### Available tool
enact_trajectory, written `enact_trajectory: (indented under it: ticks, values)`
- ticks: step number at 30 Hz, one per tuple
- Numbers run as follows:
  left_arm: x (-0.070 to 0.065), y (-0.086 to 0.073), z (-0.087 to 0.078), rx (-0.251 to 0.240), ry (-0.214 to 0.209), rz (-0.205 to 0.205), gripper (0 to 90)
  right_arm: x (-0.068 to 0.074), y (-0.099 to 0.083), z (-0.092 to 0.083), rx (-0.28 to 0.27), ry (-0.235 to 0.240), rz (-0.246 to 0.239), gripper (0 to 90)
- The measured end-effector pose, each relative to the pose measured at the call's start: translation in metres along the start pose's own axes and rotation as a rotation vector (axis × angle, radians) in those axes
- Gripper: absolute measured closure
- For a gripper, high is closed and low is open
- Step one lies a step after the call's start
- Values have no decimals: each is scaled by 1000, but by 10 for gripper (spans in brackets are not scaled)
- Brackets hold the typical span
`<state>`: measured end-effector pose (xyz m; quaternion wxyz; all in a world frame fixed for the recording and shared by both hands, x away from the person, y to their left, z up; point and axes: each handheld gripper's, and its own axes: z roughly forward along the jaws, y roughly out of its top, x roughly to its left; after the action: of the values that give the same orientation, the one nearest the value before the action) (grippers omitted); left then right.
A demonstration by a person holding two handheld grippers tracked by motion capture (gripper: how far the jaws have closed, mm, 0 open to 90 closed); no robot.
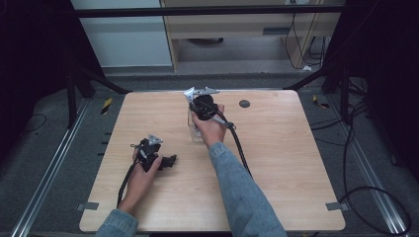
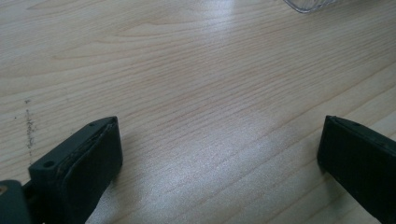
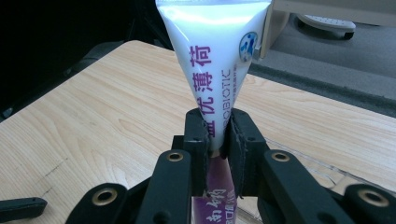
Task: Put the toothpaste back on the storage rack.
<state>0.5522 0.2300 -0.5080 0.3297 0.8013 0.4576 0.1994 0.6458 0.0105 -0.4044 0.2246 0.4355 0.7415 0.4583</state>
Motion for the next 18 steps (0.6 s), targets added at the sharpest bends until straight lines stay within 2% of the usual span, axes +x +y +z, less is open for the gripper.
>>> enact_trajectory:
  ticks: [18]
  values:
    - [0,0,0,0,0,0,0,-1,0,0,5,16,18,767]
